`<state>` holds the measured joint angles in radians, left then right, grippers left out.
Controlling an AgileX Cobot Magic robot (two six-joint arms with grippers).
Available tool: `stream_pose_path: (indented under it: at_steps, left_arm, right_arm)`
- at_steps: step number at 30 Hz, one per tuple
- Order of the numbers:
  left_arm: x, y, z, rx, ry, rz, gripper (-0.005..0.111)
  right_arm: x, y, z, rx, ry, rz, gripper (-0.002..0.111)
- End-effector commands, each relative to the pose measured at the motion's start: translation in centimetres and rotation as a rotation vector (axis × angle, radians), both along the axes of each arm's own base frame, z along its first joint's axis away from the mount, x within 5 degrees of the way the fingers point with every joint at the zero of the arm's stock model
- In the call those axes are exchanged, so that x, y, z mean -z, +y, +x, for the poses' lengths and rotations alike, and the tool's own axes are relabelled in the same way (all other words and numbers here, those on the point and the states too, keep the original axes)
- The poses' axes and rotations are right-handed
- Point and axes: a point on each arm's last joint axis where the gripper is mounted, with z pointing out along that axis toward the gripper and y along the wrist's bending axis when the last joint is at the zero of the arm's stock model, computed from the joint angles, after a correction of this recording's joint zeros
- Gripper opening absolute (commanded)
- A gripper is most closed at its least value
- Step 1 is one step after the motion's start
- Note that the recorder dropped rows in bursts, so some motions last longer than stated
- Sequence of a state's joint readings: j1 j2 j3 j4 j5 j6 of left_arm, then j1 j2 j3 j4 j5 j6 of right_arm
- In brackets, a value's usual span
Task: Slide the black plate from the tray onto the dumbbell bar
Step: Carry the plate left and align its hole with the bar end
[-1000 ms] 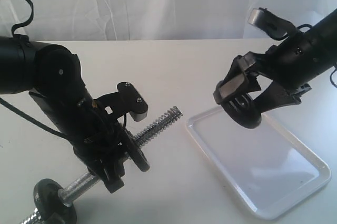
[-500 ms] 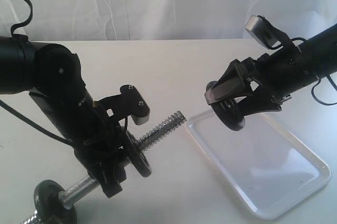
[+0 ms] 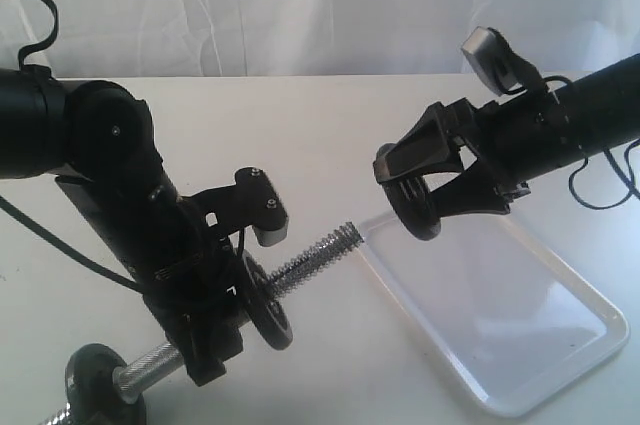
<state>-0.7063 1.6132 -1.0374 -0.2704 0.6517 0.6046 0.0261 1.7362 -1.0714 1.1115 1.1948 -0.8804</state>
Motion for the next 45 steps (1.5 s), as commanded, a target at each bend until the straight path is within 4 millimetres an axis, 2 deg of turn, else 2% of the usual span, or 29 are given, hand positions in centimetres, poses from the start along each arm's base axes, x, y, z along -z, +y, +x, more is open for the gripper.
stream_pose_path:
  at_steps: [1,13,21,39,45]
  left_arm:
    - [-2.5,-0.5,-0.6,0.026,-0.016,-0.113,0.000]
    - [-2.5,-0.5,-0.6,0.026,-0.016,-0.113,0.000]
    - [-2.5,-0.5,-0.6,0.025,-0.015,-0.114,0.000]
    - [-2.5,-0.6,-0.7,0.019,-0.008,-0.123,0.000]
    - [-2.5,-0.6,-0.7,0.019,-0.008,-0.123,0.000]
  right_arm:
    - [0.6,0.8,0.1,-0.003,0.038,0.067,0.000]
    - [0.7,0.9,0.1,0.028,0.082,0.088,0.000]
    - [0.6,2.8,-0.5,-0.029,0.084,0.089,0.000]
    - [0.5,3.0,-0.4,-0.025,0.083,0.107,0.000]
    - [1.2,3.1,-0.2,-0.021,0.107,0.109,0.000]
